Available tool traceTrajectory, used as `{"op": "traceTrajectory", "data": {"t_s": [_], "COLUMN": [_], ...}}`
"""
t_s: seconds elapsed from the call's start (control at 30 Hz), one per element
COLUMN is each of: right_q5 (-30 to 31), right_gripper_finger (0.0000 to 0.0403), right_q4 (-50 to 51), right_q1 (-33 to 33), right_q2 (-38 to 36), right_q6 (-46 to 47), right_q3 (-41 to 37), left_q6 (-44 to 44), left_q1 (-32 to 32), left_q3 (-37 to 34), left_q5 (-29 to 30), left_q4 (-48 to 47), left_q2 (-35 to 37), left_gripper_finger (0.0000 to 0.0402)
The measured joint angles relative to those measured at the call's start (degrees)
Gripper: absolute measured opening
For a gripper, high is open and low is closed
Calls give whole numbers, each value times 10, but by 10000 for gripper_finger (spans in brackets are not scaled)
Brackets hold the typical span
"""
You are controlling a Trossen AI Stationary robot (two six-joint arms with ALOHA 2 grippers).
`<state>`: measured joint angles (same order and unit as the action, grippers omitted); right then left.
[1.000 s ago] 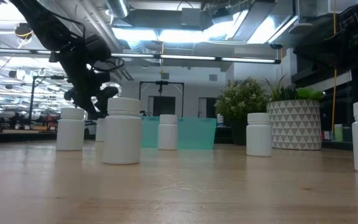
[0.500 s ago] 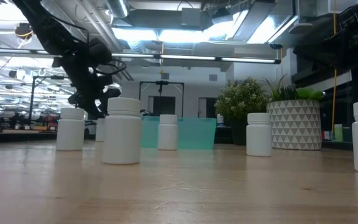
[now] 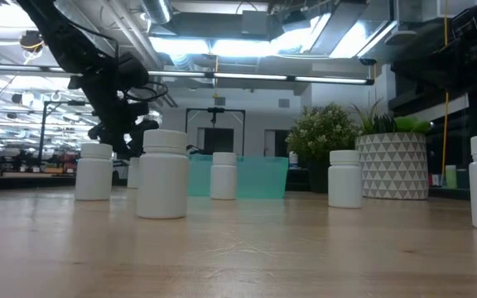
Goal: Pick and place pill bottles into a basket
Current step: Put the white pill bottle into the green bin
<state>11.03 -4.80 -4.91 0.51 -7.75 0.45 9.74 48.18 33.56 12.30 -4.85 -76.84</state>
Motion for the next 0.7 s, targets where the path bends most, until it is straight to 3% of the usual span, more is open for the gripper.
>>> {"op": "traceTrajectory", "data": {"t_s": [0.7], "right_q5": [0], "right_gripper_finger": [10], "right_q4": [0], "right_q1": [0], "right_q2": [0], "right_q6": [1], "right_q3": [0], "left_q6": [-1], "left_q1": [0], "left_q3": [0], "left_q5": [0], "left_q4": [4], "left_q2": [0], "left_gripper_finger": [278]}}
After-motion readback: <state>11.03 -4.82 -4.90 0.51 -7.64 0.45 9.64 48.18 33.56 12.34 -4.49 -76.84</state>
